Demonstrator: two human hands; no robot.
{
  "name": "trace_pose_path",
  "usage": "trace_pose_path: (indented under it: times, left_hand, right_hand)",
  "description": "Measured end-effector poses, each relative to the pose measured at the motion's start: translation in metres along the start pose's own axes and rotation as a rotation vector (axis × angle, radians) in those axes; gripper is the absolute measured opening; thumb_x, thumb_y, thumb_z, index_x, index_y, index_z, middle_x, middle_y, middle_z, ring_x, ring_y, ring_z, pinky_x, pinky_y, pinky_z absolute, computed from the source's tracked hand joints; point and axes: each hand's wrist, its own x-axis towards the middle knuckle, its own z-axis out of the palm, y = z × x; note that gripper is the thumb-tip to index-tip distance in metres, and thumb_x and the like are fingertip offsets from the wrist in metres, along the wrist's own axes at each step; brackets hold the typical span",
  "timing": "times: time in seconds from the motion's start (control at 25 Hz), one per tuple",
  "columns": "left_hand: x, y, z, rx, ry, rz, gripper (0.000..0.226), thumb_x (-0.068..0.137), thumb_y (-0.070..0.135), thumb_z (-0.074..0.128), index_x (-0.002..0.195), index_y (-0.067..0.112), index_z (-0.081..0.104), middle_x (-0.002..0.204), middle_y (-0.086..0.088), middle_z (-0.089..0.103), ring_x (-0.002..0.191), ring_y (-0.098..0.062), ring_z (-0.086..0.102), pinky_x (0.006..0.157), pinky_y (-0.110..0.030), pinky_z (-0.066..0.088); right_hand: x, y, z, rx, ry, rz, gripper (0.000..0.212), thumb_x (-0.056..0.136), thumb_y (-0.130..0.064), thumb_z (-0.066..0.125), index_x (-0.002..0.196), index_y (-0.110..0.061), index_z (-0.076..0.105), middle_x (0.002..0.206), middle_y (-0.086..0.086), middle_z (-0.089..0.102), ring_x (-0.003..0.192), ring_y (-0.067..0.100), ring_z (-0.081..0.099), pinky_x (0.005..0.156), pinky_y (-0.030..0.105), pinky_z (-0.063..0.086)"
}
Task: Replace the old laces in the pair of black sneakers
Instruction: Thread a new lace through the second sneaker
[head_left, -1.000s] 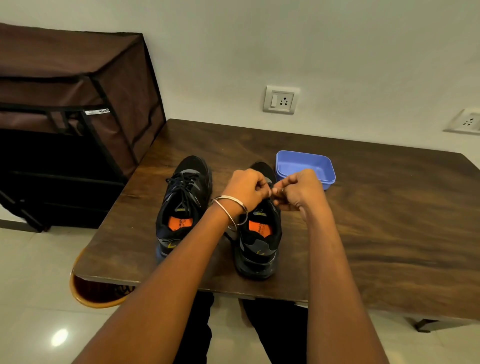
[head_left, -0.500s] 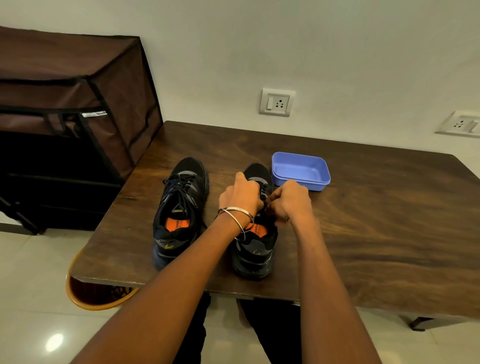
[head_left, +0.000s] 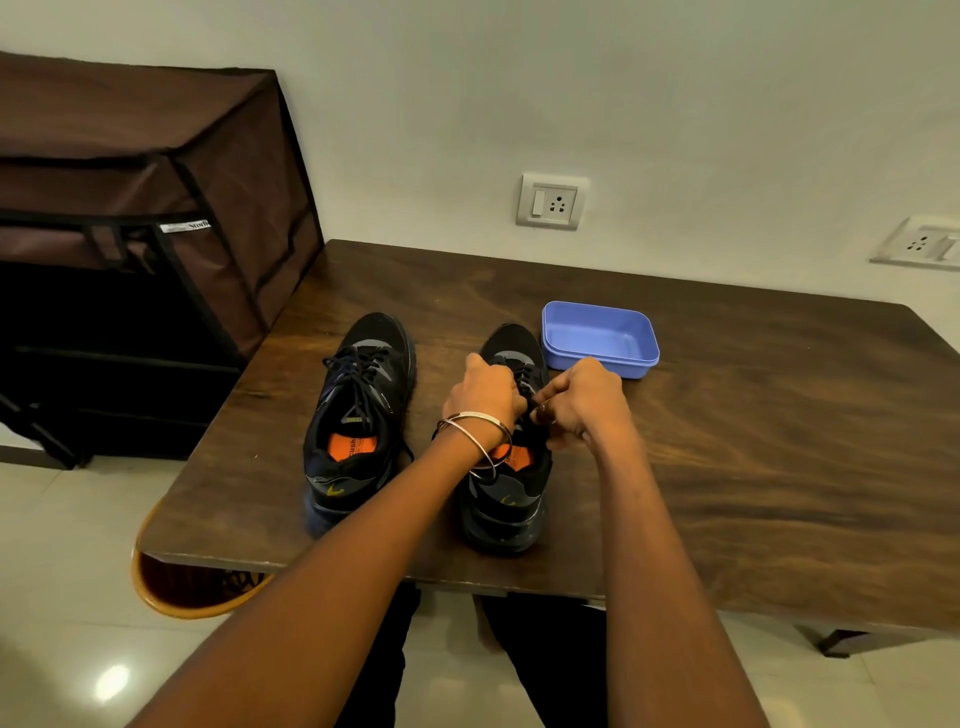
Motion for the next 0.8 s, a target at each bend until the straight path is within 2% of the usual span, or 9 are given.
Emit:
trace_pose_path:
  times: [0.08,0.2,0.32,0.44,0.52,0.56,0.68,0.8]
  left_hand:
    - [0.0,0.001,0.0,-0.057,0.001,-0.017,0.014,0.09,0.017,0.058,0.094,0.007,0.068,0.114,-0.01,0.043,0.096,-0.032,0.058,0.086,-0.04,0.052]
    - [0.003,-0.002,0.005,-0.157,-0.008,-0.014,0.013,0.088,0.013,0.061,0.08,0.009,0.071,0.112,-0.015,0.06,0.094,-0.029,0.062,0.087,-0.039,0.053]
    - [0.002,-0.005,0.005,-0.172,-0.046,0.013,0.014,0.087,0.009,0.062,0.084,0.008,0.075,0.097,-0.013,0.071,0.094,-0.024,0.066,0.086,-0.036,0.054]
    - [-0.002,-0.004,0.005,-0.1,-0.039,0.044,0.015,0.087,0.011,0.058,0.077,0.014,0.069,0.102,-0.01,0.062,0.095,-0.029,0.063,0.081,-0.037,0.053]
    - [-0.006,0.001,0.007,-0.038,-0.037,0.024,0.014,0.087,0.013,0.052,0.085,0.012,0.066,0.107,-0.01,0.048,0.094,-0.032,0.058,0.077,-0.036,0.049]
    - [-0.006,0.002,0.007,-0.04,-0.036,0.009,0.015,0.086,0.011,0.05,0.086,0.01,0.065,0.108,-0.012,0.047,0.093,-0.034,0.058,0.076,-0.037,0.047]
    - [-0.002,0.0,0.008,-0.121,-0.027,0.005,0.019,0.082,0.007,0.053,0.065,0.013,0.061,0.106,-0.016,0.061,0.091,-0.033,0.061,0.076,-0.036,0.049]
    - [0.003,-0.004,0.013,-0.19,-0.024,-0.009,0.017,0.087,0.015,0.064,0.072,0.015,0.072,0.098,-0.012,0.069,0.09,-0.027,0.065,0.086,-0.037,0.053]
  right_hand:
    - [0.0,0.0,-0.001,0.029,-0.008,0.016,0.015,0.073,0.003,0.082,0.081,-0.007,0.075,0.083,0.011,0.072,0.078,0.031,0.072,0.069,0.047,0.062]
    - [0.0,0.001,-0.002,0.087,-0.009,0.046,0.013,0.075,0.005,0.08,0.076,-0.005,0.072,0.084,0.015,0.073,0.074,0.034,0.073,0.068,0.049,0.062]
    - [0.0,0.001,-0.004,0.082,-0.019,0.048,0.01,0.077,0.004,0.078,0.081,-0.003,0.072,0.085,0.015,0.074,0.072,0.033,0.074,0.07,0.048,0.062]
    - [0.001,0.0,-0.004,0.058,-0.012,0.032,0.011,0.076,0.004,0.08,0.08,-0.003,0.073,0.084,0.014,0.074,0.074,0.032,0.074,0.07,0.048,0.062]
    - [0.001,0.001,-0.004,0.043,-0.028,0.031,0.011,0.075,0.003,0.081,0.083,-0.003,0.074,0.083,0.013,0.074,0.077,0.03,0.074,0.073,0.047,0.062]
    - [0.002,0.0,-0.004,0.034,-0.036,0.033,0.012,0.075,0.002,0.081,0.085,-0.002,0.075,0.082,0.012,0.074,0.077,0.03,0.074,0.074,0.046,0.062]
    - [-0.001,-0.001,-0.005,0.046,-0.037,0.05,0.01,0.078,0.001,0.079,0.087,-0.001,0.074,0.082,0.013,0.073,0.074,0.03,0.074,0.071,0.045,0.062]
    - [-0.001,0.002,-0.005,0.102,-0.046,0.071,0.005,0.089,0.001,0.067,0.092,0.002,0.071,0.092,0.019,0.071,0.073,0.032,0.073,0.066,0.046,0.062]
